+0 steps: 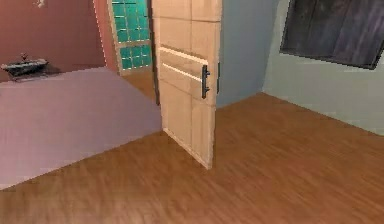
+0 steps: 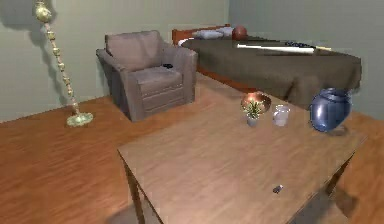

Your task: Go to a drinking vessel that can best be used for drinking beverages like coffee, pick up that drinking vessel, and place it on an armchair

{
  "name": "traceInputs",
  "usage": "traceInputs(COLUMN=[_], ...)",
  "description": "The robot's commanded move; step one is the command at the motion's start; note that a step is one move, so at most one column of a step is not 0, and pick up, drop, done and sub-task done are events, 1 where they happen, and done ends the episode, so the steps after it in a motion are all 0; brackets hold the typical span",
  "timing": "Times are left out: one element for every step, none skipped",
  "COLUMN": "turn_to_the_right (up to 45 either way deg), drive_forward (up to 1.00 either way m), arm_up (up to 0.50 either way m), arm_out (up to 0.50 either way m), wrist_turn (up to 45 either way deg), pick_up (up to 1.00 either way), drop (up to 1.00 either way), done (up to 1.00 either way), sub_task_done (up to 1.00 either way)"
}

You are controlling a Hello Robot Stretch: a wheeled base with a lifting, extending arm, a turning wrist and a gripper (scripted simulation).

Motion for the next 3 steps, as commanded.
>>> traceInputs(turn_to_the_right=[45.0, 6.0, 0.0], drive_forward=[0.00, 0.00, 0.75], arm_up=[0.00, 0.00, 0.00], arm_out=[0.00, 0.00, 0.00], wrist_turn=[0.0, 0.0, 0.0], pick_up=[0.00, 0.00, 0.00], drop=[0.00, 0.00, 0.00], done=[0.00, 0.00, 0.00], sub_task_done=[0.00, 0.00, 0.00])
